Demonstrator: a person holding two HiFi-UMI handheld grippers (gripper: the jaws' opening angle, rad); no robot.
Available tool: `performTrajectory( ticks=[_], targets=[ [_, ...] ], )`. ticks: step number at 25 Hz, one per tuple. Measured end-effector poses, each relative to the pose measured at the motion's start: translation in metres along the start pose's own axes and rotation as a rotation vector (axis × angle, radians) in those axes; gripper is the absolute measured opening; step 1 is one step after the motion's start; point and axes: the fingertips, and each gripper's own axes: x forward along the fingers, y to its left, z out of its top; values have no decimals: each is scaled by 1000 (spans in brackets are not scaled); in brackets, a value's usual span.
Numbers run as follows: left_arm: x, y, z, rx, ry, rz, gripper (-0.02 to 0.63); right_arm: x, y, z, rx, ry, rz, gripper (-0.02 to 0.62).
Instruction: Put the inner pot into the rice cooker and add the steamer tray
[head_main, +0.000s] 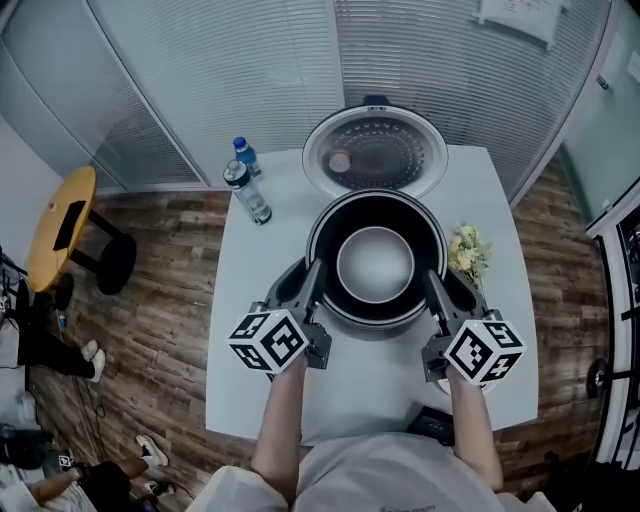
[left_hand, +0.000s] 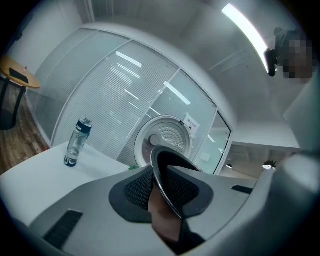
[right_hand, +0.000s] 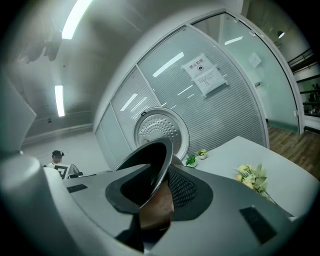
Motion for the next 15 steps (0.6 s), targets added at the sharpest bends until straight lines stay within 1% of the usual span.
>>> performTrajectory(
  ticks=[10, 15],
  targets=[
    [11, 7, -15, 21, 47, 23, 89, 8, -15, -11, 13, 39, -16, 118],
    [19, 15, -26, 63, 92, 48, 95, 14, -24, -20, 19, 64, -28, 118]
  ],
)
